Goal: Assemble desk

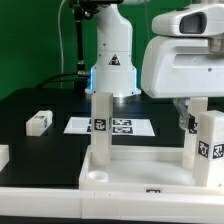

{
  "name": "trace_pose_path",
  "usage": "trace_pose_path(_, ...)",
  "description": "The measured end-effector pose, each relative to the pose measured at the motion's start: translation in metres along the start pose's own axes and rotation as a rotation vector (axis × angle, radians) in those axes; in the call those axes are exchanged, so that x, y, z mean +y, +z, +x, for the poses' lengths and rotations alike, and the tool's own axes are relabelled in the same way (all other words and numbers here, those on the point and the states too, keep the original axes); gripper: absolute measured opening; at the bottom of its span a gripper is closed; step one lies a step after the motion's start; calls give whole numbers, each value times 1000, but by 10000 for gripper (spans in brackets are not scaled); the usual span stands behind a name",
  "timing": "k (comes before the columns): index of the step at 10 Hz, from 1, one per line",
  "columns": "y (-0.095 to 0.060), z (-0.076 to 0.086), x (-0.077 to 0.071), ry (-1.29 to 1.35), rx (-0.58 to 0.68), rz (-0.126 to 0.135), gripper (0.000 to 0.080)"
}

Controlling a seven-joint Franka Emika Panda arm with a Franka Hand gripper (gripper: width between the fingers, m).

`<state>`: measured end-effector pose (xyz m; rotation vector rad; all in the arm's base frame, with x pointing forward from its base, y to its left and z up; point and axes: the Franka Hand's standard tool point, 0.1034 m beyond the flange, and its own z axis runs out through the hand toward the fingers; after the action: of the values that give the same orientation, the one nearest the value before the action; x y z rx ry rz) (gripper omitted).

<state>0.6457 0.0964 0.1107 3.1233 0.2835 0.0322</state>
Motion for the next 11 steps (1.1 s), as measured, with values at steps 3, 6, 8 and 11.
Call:
trace_pose_path(3, 0, 0, 0, 45, 0, 0, 288)
trace_pose_path(6, 0, 0, 2, 302, 0, 5, 288)
trace_pose_path(8, 1, -1, 6, 493, -3, 13, 288)
trace_pose_path(11, 1, -3, 24, 759, -4, 11, 289)
